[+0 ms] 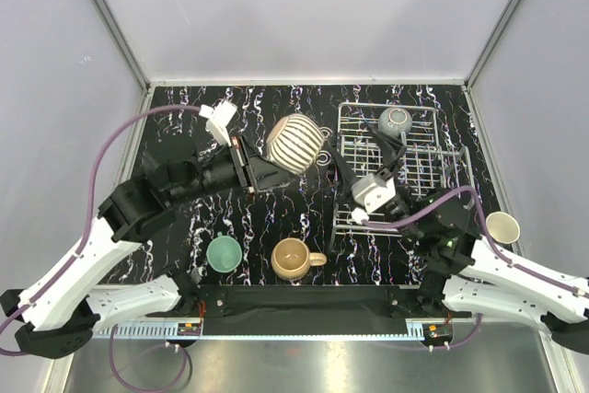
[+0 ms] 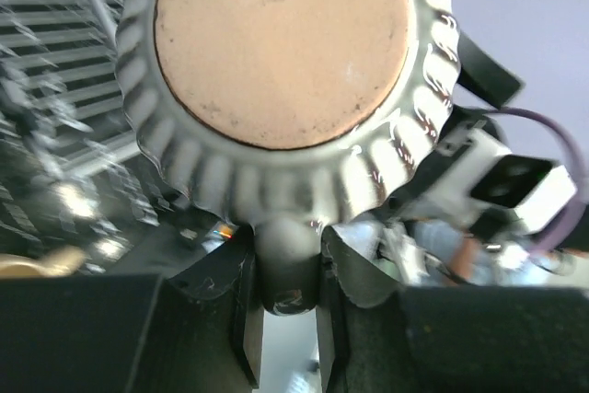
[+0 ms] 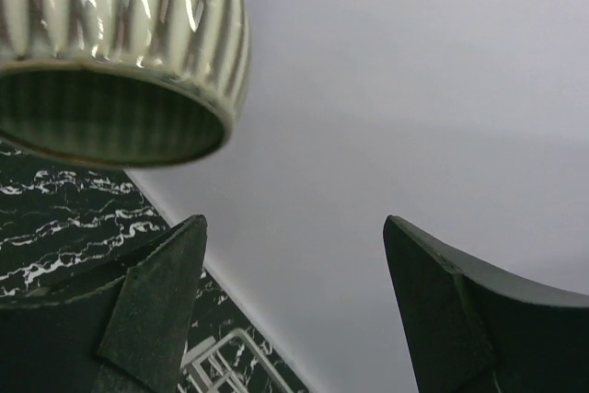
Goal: Load the cups into the dish rack
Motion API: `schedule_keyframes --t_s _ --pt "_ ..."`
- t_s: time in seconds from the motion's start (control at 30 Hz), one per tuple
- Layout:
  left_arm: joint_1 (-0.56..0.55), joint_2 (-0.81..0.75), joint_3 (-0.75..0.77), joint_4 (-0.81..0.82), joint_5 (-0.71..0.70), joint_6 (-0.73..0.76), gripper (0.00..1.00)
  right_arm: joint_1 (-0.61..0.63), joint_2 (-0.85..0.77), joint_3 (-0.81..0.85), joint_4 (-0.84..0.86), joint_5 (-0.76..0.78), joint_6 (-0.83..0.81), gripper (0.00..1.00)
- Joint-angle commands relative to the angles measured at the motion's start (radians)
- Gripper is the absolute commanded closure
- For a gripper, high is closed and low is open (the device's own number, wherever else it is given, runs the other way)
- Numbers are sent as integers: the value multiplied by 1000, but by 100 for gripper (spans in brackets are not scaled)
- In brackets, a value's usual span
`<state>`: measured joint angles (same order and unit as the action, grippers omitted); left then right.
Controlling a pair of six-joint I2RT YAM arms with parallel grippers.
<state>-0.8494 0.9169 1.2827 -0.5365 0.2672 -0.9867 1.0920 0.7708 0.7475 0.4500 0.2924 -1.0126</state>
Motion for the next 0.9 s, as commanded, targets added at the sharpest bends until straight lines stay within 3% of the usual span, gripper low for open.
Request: schedule_keyframes --t_s 0.0,0.13,0.3,0.33,0.47,0.53,0.67,0.8,0.87 --pt "7 23 145 -23 -183 247 100 0 -13 133 -148 226 137 15" --pt "7 89 190 -34 -264 356 100 0 53 294 -370 431 274 14" --pt "7 230 276 -11 -374 534 100 -40 100 490 -531 574 477 15" --pt "9 258 326 -17 -390 563 100 -59 119 527 -639 580 518 16" --pt "36 414 401 -5 -441 706 100 -330 263 723 -963 409 786 16" --pt "53 459 428 10 -425 743 100 -424 317 814 -1090 323 844 15" --pt "120 572 475 67 -370 821 100 -530 429 875 -1168 261 911 14" --pt "180 718 573 99 -307 890 100 -752 508 957 -1278 128 1060 13" --pt "191 796 622 101 -298 924 100 -794 528 958 -1300 70 1121 13"
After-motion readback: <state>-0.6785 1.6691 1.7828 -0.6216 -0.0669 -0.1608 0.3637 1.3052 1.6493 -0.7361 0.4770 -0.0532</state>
